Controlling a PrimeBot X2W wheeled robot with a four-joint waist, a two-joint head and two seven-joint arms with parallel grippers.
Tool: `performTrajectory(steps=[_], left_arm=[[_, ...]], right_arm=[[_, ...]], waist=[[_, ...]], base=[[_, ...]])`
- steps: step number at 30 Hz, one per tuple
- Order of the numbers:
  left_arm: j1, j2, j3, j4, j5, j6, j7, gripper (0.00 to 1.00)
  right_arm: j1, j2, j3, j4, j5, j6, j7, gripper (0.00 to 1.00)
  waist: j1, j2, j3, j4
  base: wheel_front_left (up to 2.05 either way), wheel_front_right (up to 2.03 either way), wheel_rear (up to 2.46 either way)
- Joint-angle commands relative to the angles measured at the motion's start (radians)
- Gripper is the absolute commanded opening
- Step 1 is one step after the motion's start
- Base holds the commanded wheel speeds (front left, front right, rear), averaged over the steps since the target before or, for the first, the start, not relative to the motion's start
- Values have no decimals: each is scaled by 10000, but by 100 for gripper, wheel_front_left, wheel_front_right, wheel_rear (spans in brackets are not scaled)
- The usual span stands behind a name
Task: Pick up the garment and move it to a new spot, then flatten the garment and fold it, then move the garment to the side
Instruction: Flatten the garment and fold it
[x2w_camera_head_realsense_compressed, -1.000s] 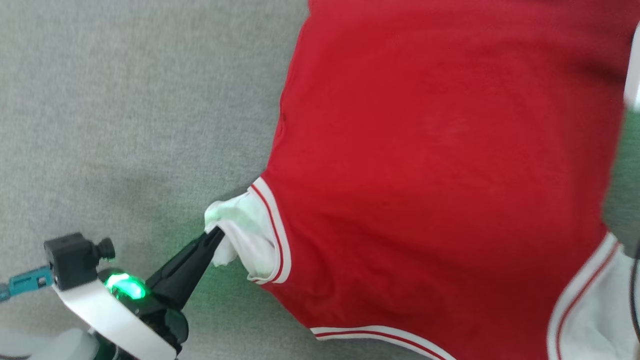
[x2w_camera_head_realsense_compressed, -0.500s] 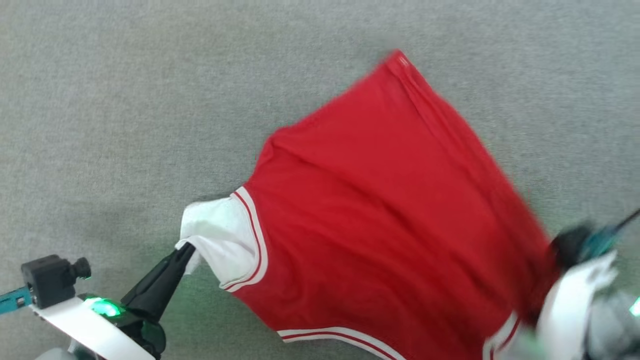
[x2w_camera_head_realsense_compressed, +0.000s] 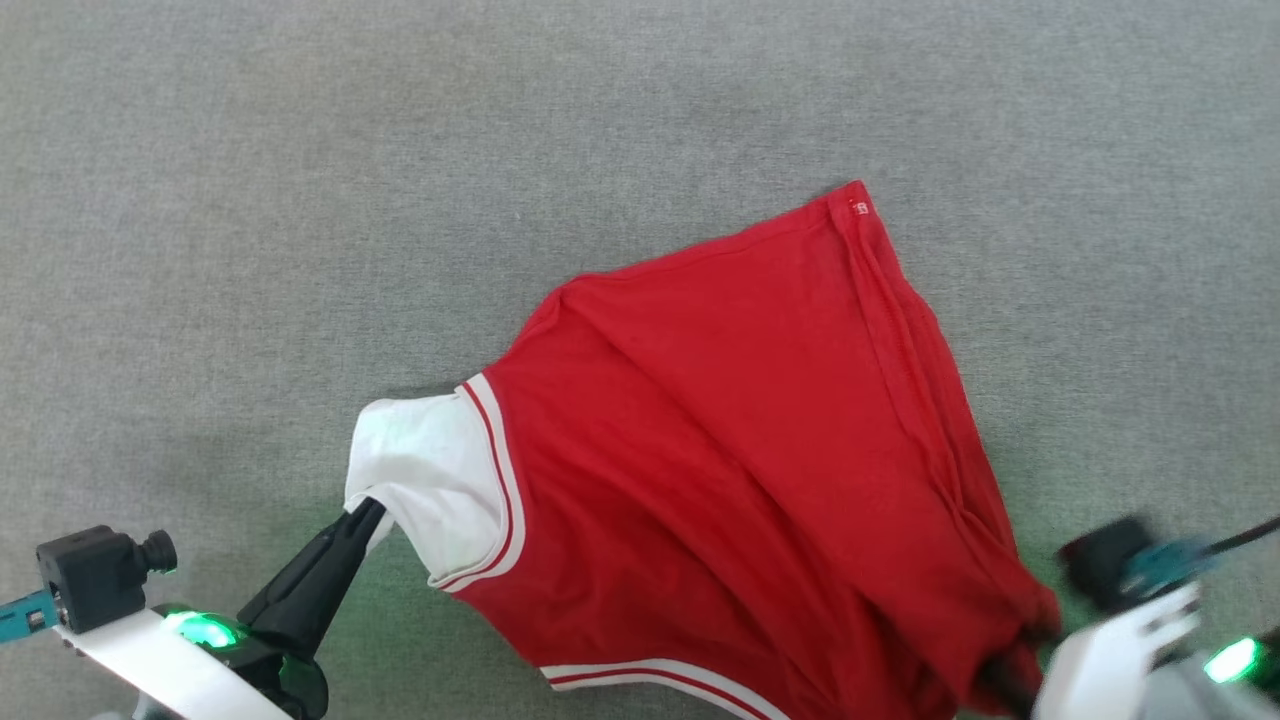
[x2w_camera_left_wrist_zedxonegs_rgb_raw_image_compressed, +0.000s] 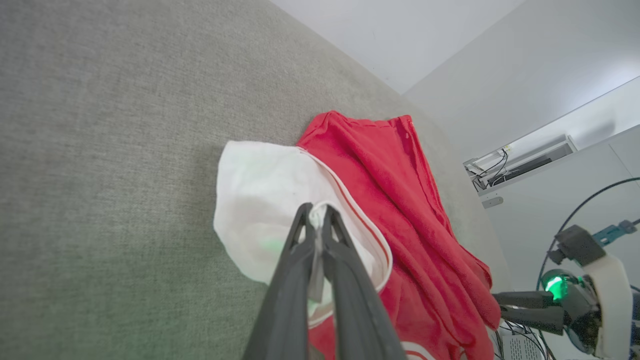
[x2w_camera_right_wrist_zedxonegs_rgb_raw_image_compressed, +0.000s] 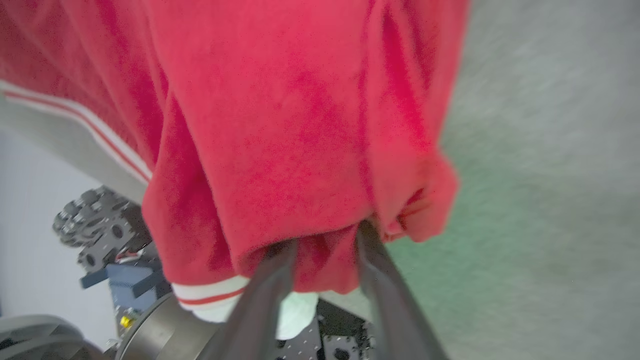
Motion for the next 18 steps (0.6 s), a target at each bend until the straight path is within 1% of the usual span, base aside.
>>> performTrajectory(steps=[1,3,5,8,11,12,13,14,18], left_arm=[[-69,10,11,-40,-19,23,-15,0],[-206,-87,54,-65,23,23,-15,0],[-298,-182,53,-127,55,23,-16,0],[-454,-297,-43,-166,55,23,-15,0],[-684,-376,-150,-136,21,23,-15,0],[-872,-468,-202,-140,-38,23,-15,0],[-980,-526,-225,-143,-68,23,-16,0],[-980,-526,-225,-143,-68,23,-16,0],[-1384,-708,-470,-120,-111,24,-16,0]], right_arm=[[-428,-126,-309,-557,-208,-7,79,100],[-959,-27,-658,-1142,-269,-6,238,100],[-1775,-110,-967,-1500,-393,-7,468,100],[-3349,-216,-1051,-1310,-702,-6,700,100],[-5000,-131,-762,-363,-934,-6,511,100],[-5940,15,-506,520,-1137,-6,347,100],[-6375,22,-350,965,-1262,-6,259,100],[-6375,22,-350,965,-1262,-6,259,100],[-7629,165,48,2792,-1678,-7,-46,100]], waist=[[0,0,53,72],[0,0,123,165],[0,0,246,278],[0,0,468,465],[0,0,732,678],[0,0,906,833],[0,0,994,923],[0,0,994,923],[0,0,1341,1294]], base=[[0,0,0],[0,0,0],[0,0,0],[0,0,0],[0,0,0],[0,0,0],[0,0,0],[0,0,0],[0,0,0]])
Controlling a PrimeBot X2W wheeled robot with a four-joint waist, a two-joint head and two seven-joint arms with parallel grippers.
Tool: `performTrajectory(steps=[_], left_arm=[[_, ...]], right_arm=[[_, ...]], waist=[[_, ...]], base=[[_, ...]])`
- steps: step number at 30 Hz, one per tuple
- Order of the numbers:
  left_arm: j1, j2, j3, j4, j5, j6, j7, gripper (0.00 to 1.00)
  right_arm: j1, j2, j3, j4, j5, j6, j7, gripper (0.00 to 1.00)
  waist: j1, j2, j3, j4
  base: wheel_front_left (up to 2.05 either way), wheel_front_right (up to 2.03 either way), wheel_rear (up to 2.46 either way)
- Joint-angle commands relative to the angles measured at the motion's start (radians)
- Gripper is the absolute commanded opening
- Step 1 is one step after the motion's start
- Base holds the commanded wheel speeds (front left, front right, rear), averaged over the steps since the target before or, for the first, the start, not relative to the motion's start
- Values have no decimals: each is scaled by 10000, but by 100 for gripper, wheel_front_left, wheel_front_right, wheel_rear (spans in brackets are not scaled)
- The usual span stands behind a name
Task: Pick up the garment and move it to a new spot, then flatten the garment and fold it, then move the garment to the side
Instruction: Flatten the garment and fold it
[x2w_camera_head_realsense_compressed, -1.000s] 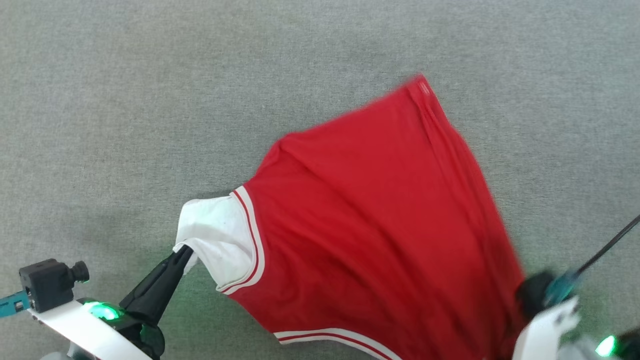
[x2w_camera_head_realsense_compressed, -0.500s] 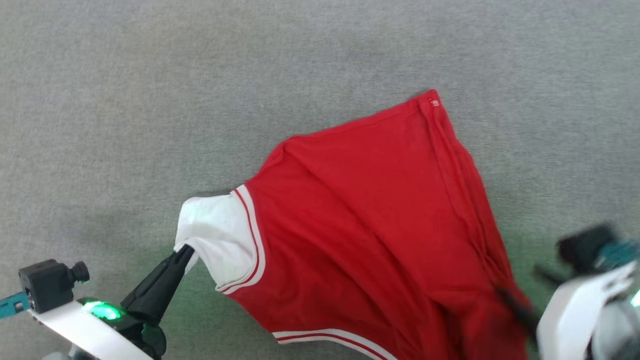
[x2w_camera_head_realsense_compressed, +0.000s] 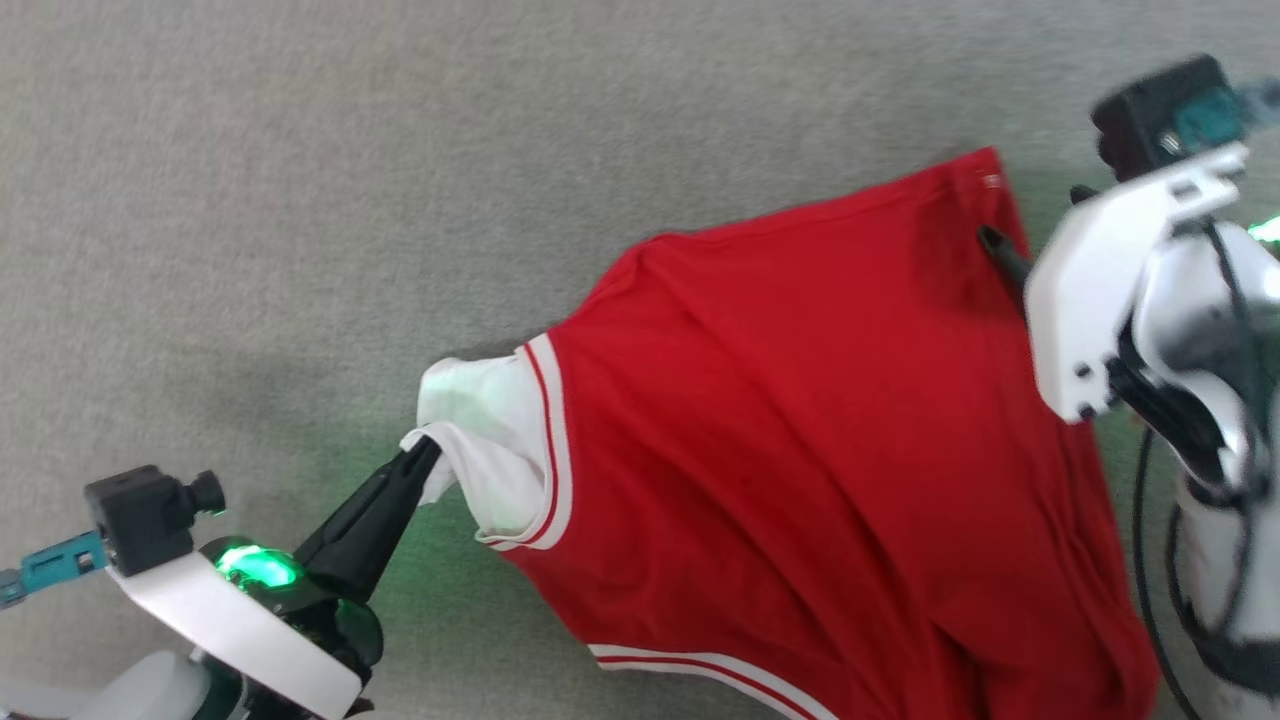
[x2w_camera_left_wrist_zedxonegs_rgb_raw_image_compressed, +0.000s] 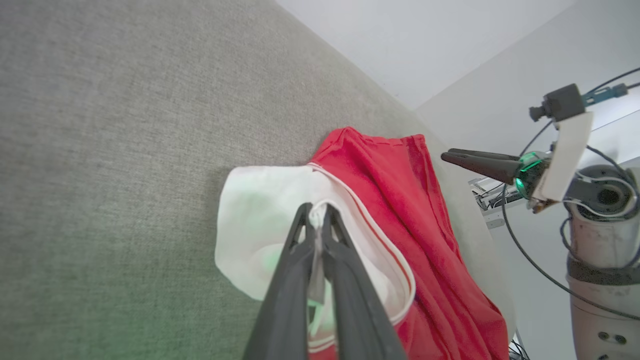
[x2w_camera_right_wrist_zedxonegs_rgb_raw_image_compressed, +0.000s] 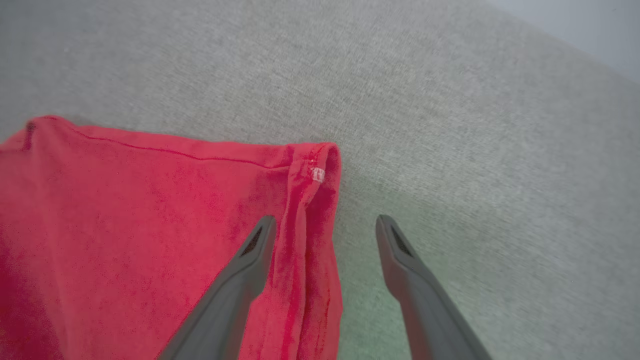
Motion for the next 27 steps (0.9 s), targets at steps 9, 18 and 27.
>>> performTrajectory(steps=[9,18,27], left_arm=[[-573,-271,-328,333,-129,24,-15,0],[-2146,144,-125,1292,458,24,-16,0],[-6127,1100,24,2620,-501,24,21,0]], right_arm=[[-337,-159,817,2220,143,-2,501,37],[-1602,71,-105,2528,57,-10,-1191,0],[-4713,919,-1954,3285,-710,-7,-3033,0]], waist=[[0,0,384,502],[0,0,58,75],[0,0,385,-627]], base=[[0,0,0],[0,0,0],[0,0,0]])
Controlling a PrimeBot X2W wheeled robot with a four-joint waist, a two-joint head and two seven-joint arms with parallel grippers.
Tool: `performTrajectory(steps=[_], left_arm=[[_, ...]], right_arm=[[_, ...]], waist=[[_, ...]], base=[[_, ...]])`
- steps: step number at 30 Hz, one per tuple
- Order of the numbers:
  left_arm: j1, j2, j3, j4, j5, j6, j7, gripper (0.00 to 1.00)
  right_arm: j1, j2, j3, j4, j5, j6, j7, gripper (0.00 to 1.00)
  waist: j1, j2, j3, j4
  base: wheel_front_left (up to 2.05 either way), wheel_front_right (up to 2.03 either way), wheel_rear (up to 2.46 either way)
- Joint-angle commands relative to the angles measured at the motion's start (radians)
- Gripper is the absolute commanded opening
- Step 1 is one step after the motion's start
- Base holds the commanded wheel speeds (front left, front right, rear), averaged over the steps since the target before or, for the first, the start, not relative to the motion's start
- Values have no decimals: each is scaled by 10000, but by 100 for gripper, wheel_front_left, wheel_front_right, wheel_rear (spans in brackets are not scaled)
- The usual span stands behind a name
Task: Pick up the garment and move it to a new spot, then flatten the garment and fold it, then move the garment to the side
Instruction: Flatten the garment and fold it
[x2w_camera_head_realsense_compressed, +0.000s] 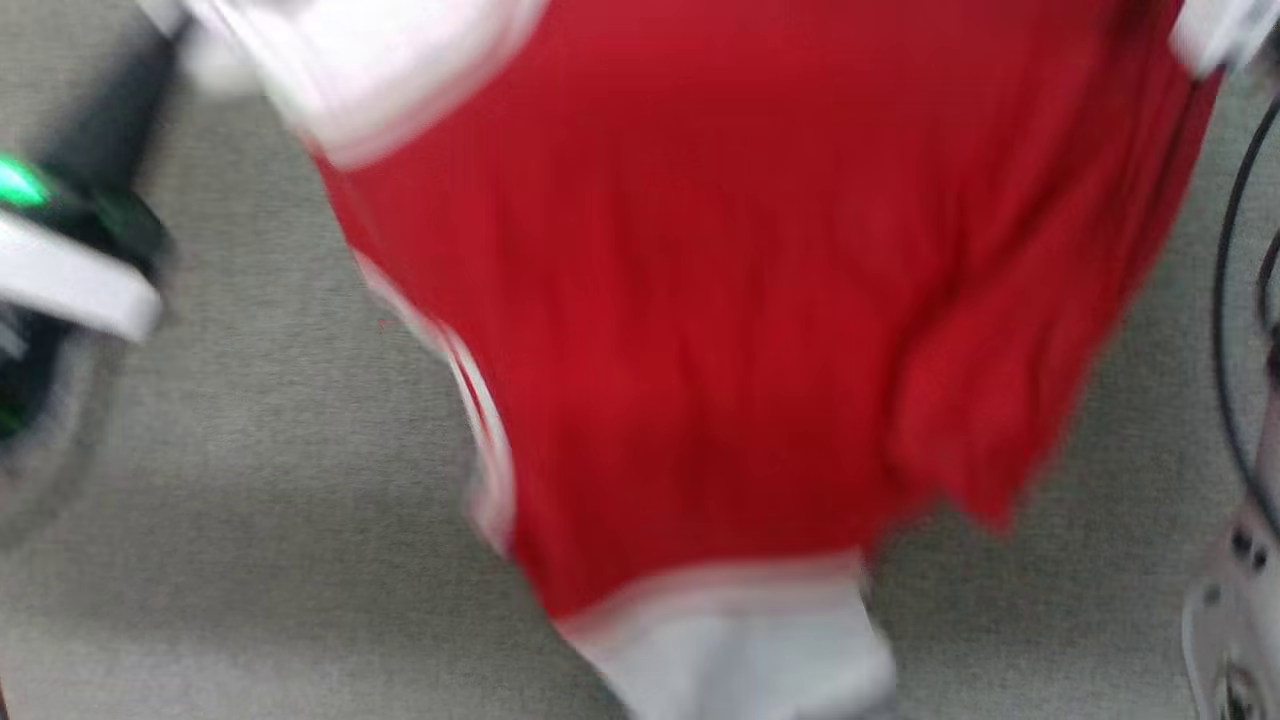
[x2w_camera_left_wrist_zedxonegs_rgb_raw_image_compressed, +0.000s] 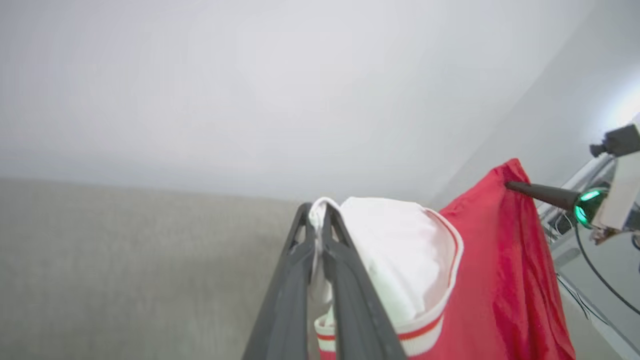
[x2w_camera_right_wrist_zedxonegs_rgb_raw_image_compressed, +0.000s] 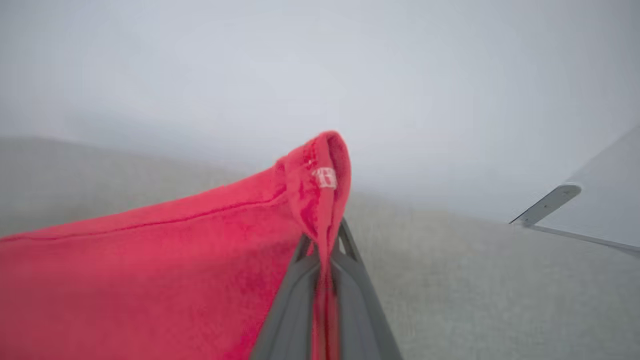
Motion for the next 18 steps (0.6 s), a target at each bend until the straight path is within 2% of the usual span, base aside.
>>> performTrajectory(steps=[1,6,11,15,17,18], left_arm=[[-772,208,186,289,-329,24,53,0],[-3548,379,892,1530,-1199,25,313,0],[-5659,281,1682,2273,-1670,34,225,0],[-6024,195,1943,2041,-1872,36,165,0],[-5703,120,1792,1758,-1945,36,240,0],[-5053,57,1523,1345,-1946,34,248,0]], right_arm=[[-715,183,-280,175,-205,-9,-345,0],[-2853,572,-1083,1118,-1111,-20,-1302,0],[-4198,727,-1888,1665,-2002,-35,-2581,0],[-4351,756,-2235,2006,-2428,-42,-3352,0],[-4030,777,-2191,2326,-2512,-42,-3598,0],[-3622,789,-2177,2585,-2466,-37,-3804,0]], waist=[[0,0,259,-273],[0,0,672,-609],[0,0,865,-764],[0,0,864,-762],[0,0,829,-753],[0,0,759,-732]], base=[[0,0,0],[0,0,0],[0,0,0],[0,0,0],[0,0,0],[0,0,0]])
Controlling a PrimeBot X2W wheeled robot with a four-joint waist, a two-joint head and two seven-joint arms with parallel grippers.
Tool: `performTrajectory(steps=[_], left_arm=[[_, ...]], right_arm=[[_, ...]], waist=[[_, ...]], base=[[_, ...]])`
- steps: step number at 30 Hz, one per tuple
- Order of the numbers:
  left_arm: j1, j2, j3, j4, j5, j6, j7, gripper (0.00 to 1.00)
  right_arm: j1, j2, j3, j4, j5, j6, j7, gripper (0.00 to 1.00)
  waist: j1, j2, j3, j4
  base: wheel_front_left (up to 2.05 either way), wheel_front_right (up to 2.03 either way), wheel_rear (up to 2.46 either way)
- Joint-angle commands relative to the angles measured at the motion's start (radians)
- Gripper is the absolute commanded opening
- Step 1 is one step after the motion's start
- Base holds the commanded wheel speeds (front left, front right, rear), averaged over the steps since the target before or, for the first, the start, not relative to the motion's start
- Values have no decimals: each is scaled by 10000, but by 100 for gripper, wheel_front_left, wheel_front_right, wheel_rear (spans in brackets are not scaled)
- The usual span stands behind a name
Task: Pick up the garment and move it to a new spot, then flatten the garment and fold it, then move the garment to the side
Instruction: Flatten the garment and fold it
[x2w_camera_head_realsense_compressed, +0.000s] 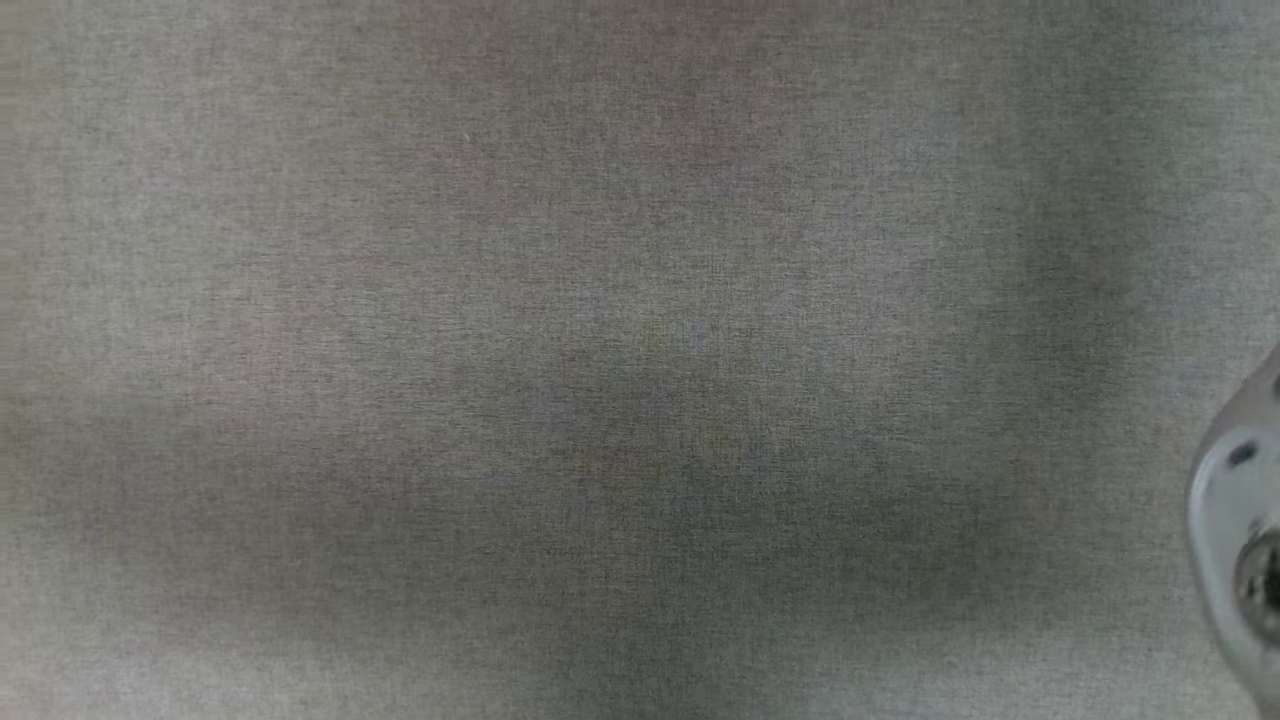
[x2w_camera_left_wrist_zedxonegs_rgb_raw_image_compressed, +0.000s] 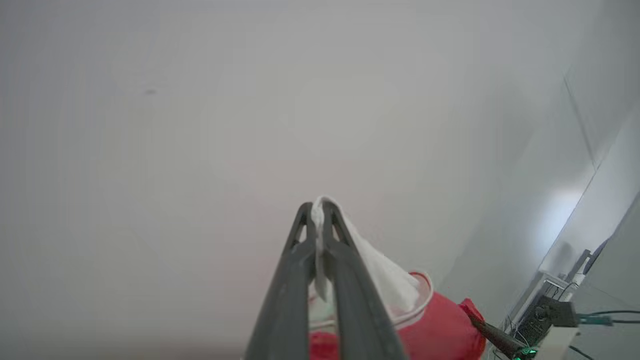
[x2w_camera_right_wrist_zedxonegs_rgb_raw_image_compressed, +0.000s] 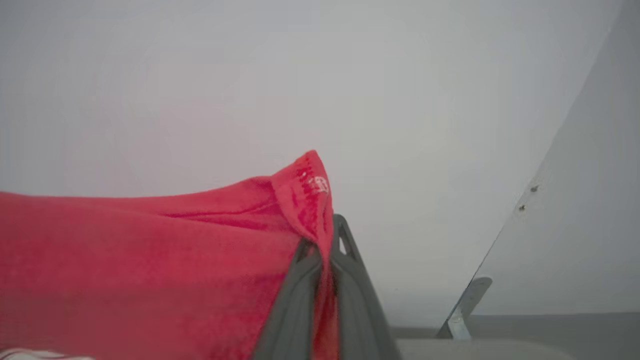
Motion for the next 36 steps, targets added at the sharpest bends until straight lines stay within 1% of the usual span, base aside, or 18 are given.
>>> performTrajectory(steps=[1,2,4,6,8,12,14,16,18,22,27,32,36], left_arm=[[294,24,32,-30,-118,32,-83,0],[698,53,-6,-256,-160,32,-120,0],[1737,-65,25,-753,-418,31,-187,0],[2971,-102,-16,-1280,-414,31,-225,0],[4207,-264,78,-1695,-427,31,-276,0],[6585,-656,-39,-2505,-174,29,-314,0],[7580,-729,-195,-2913,-129,29,-317,0],[8453,-828,-204,-3425,-277,28,-320,0],[9328,-843,-89,-3801,-196,28,-324,0],[10801,-936,305,-4449,-35,28,-326,0],[12584,-822,668,-5287,76,28,-328,0],[14110,-615,1059,-6176,234,28,-316,0],[14391,-311,1148,-6636,446,28,-317,0]], right_arm=[[289,-126,-75,37,49,-63,-70,0],[622,-126,-20,87,98,-61,-130,0],[1443,-103,191,82,276,-60,-152,0],[2343,-99,395,-97,491,-60,-228,0],[3437,-94,612,-416,834,-58,-185,0],[5822,-78,1083,-1501,1484,-55,134,0],[7057,-138,1281,-2155,1794,-54,411,0],[8220,-194,1480,-2897,2148,-47,671,0],[9326,-225,1620,-3559,2459,-46,995,0],[11228,-208,1534,-4959,3216,-46,1531,0],[13132,-156,1102,-6401,3980,-43,1840,0],[14642,-88,803,-7362,4548,-43,2043,0],[15218,-69,810,-7825,4715,-41,2073,0]], waist=[[0,0,-60,12],[0,0,-110,1],[0,0,-219,-4],[0,0,-321,-32],[0,0,-469,-24],[0,0,-762,1],[0,0,-930,42],[0,0,-1095,68],[0,0,-1289,106],[0,0,-1641,189],[0,0,-1971,245],[0,0,-2089,278],[0,0,-2038,257]], base=[[0,0,0],[0,0,0],[0,0,0],[0,0,0],[0,0,0],[0,0,0],[0,0,0],[0,0,0],[0,0,0],[0,0,0],[0,0,0],[0,0,0],[0,0,0]])
